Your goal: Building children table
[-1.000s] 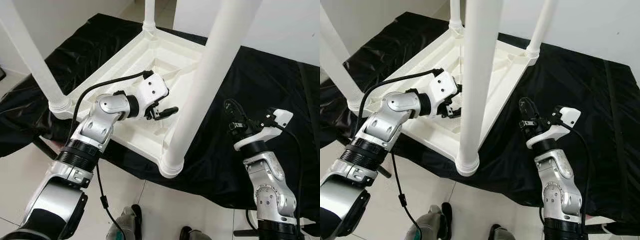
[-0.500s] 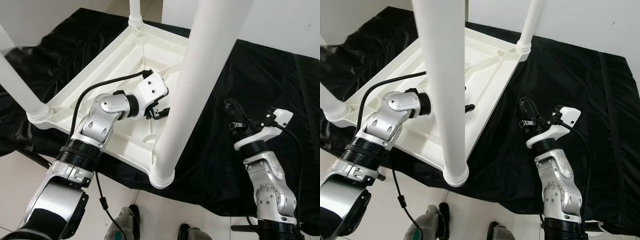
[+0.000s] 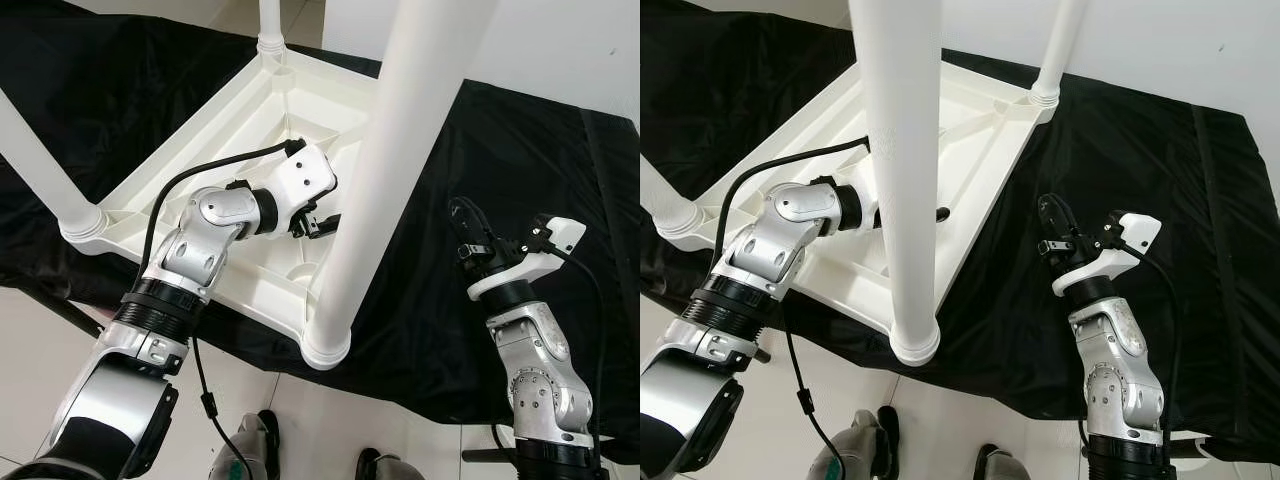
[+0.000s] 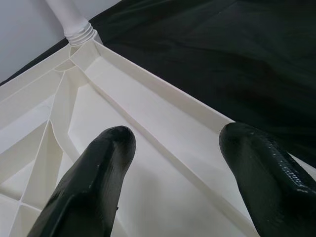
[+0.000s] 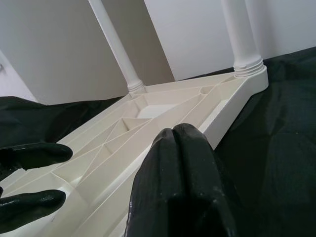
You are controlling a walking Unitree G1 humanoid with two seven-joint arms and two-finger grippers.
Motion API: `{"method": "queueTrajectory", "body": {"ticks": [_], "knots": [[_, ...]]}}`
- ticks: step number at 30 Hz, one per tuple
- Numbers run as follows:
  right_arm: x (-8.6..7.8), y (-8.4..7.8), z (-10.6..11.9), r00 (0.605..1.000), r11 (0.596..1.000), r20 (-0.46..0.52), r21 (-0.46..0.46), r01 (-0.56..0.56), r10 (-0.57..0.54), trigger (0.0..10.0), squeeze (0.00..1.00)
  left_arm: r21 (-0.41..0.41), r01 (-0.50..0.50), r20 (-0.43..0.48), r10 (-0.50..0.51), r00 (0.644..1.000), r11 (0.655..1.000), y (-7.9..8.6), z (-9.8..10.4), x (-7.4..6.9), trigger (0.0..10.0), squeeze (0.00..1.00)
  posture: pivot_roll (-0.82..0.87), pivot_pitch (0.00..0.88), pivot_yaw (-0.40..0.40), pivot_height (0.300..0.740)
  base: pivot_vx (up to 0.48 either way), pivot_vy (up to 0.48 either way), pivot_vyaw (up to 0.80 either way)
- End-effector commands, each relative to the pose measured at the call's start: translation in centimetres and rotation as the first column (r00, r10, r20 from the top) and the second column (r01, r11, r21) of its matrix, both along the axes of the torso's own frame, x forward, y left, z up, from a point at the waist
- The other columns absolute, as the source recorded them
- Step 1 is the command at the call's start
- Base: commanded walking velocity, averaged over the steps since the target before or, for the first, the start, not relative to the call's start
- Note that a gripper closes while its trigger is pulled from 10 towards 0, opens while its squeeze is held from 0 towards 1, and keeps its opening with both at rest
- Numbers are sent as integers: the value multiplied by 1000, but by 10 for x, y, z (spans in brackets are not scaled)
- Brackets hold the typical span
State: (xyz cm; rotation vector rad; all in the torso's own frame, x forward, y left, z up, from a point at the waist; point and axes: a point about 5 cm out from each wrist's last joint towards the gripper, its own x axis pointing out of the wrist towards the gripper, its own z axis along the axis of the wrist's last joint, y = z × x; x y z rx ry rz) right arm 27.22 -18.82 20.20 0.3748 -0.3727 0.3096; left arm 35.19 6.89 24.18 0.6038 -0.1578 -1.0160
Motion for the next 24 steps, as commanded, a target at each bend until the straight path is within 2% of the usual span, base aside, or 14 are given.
{"method": "queueTrajectory", "body": {"ticks": [1,24], "knots": [[0,0,-1,1000,1000,-6,-1,-7,7,10000,0,-17,-58,29,59,998,998,1,0,2,10000,0,124,195,-3,740,0,0,0],[1,-1,-1,1000,1000,-5,-1,-3,3,10000,0,-32,-28,31,29,999,999,-1,1,-2,10000,0,127,198,-1,740,0,0,0]]}}
